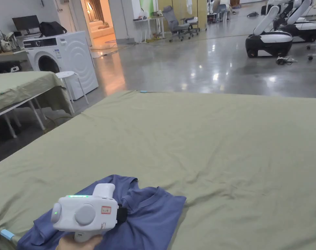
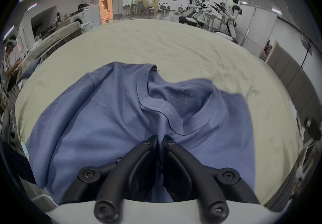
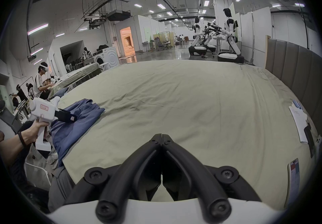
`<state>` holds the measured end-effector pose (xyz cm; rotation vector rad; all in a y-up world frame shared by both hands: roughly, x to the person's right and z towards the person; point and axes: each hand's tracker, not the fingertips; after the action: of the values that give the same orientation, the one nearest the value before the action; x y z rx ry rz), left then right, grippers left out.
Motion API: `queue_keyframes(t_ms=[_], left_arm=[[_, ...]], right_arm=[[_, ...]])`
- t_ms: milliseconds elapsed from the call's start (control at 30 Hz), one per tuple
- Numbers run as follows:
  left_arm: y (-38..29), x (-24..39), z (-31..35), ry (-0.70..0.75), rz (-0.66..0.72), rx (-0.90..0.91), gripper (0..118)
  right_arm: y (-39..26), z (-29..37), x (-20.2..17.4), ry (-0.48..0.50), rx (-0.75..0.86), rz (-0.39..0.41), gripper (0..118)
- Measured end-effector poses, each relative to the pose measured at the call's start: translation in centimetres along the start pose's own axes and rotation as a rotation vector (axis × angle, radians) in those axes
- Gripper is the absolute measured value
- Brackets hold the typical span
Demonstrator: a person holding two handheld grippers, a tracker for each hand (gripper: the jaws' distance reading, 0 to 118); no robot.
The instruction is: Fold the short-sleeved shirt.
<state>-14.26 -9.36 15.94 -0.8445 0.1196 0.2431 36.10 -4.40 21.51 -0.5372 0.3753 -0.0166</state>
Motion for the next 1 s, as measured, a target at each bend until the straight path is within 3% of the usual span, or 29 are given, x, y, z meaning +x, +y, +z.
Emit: queue_keyframes(t_ms=[100, 300, 433, 600, 800, 900, 1000], left_arm=[[2.6, -0.5, 2.9, -0.084, 0.133, 0.124, 6], [8.6, 3.4, 7.8, -0.227, 0.114, 0.278, 6], [12.4, 10.3, 9.3, -0.277, -0.018, 0.342, 6], [14.2, 21.2, 7.6, -0.470, -0.142, 0.325, 6], [9.3, 37.3, 3.2, -0.725, -0.310, 0.170, 6], [3.0, 44.7, 1.2, -0.843, -0.419, 0.022, 6], [-4.2, 49.7, 0.7, -0.967, -0.506, -0.108, 6]], right_arm=[[0.0, 0.6, 1.0, -0.009, 0.015, -0.015, 0], [0.3, 2.2, 2.8, -0.014, 0.061, -0.082, 0], [0.5, 3.9, 4.0, -0.043, 0.088, -0.096, 0], [-0.2, 6.3, 7.0, -0.109, 0.130, -0.139, 0], [-2.2, 10.7, 11.9, -0.255, 0.171, -0.202, 0], [-3.7, 13.1, 14.2, -0.322, 0.172, -0.251, 0], [-5.0, 15.1, 16.1, -0.401, 0.162, -0.247, 0]])
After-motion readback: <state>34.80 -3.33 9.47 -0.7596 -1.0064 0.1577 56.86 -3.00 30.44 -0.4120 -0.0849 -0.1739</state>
